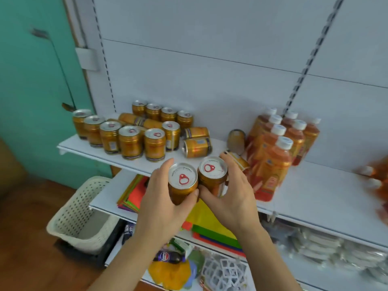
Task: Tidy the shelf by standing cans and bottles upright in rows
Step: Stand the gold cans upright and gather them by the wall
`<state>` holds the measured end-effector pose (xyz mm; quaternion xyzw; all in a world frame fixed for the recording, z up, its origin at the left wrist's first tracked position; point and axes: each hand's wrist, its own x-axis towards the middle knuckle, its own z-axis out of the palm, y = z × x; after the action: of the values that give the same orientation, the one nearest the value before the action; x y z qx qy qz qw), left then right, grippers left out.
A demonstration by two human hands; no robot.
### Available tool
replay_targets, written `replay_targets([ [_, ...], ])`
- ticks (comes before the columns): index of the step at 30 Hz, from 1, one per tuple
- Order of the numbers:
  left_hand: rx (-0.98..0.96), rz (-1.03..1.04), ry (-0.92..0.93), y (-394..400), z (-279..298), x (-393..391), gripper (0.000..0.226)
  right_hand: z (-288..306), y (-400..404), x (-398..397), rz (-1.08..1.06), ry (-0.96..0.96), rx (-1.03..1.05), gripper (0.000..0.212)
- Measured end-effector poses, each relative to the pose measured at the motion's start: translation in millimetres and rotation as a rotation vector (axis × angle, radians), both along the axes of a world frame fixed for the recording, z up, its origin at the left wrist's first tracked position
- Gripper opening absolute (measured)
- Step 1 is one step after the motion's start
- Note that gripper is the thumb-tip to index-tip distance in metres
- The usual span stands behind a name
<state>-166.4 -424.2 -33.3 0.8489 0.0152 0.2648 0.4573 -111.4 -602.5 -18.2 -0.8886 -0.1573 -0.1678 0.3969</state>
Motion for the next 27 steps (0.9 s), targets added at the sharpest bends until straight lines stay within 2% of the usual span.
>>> replay_targets([
  [5,0.212,0.008,0.056,43,8,47,0.067,-16,41,63,-0.045,0.032,-0.079,0.086],
  [10,0.619,0.120,-0.003,61,4,103,0.075,-34,55,115,-0.104,0.058,-0.113,0.089],
  [14,0.793,0.091,0.056,72,-3,138,0.080,-43,52,133,-0.138,-0.053,-0.184,0.089],
  [19,0.923,0.091,0.096,82,-5,156,0.084,-43,52,132,-0.145,-0.073,-0.364,0.098],
  [27,0.936,-0.017,0.129,88,-2,159,0.099,-25,47,121,-0.204,0.004,-0.434,0.099],
])
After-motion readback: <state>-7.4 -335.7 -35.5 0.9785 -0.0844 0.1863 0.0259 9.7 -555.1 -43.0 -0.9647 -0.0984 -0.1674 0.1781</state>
